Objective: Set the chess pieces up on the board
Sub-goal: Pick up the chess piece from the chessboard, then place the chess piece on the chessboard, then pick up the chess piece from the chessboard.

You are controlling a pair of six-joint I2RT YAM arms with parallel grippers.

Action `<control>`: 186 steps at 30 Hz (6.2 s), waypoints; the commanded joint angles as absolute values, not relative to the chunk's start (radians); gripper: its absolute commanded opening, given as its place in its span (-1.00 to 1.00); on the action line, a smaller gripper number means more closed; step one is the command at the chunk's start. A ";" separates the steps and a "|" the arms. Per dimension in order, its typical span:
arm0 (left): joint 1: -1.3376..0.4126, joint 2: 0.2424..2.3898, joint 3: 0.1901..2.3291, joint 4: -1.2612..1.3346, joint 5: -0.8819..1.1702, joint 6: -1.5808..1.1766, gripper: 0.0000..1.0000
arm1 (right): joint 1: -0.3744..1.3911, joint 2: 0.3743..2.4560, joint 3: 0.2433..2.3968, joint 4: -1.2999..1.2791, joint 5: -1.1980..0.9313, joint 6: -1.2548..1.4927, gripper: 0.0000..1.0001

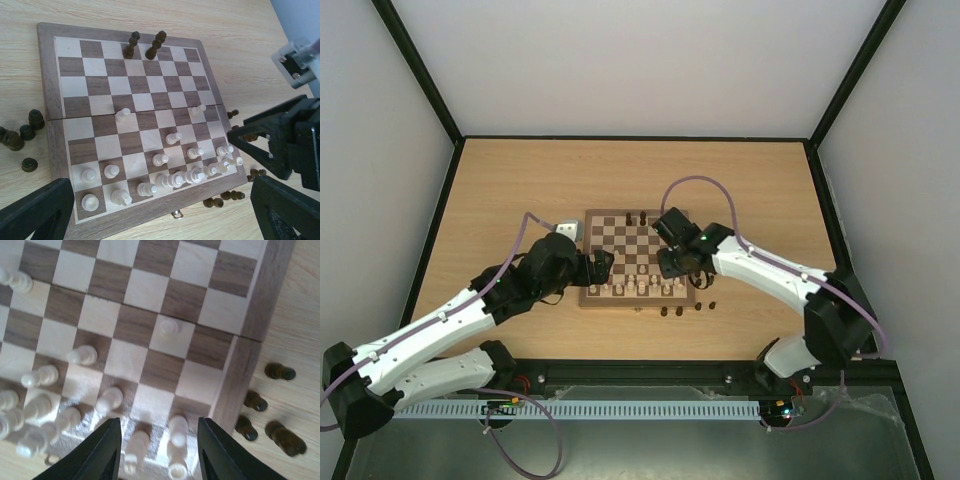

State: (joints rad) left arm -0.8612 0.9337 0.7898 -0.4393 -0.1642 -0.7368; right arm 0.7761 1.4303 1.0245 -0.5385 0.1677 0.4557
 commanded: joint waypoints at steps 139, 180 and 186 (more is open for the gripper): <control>-0.816 1.352 1.029 -0.612 -0.245 -0.582 0.68 | 0.817 1.343 1.180 -0.741 0.152 0.421 -0.29; -0.745 1.811 1.315 -0.667 -0.163 -0.439 -0.16 | 0.818 1.178 1.106 -0.706 0.069 0.416 -0.24; -0.740 1.841 1.324 -0.658 -0.158 -0.435 -0.19 | 0.820 1.180 1.106 -0.706 0.067 0.416 -0.24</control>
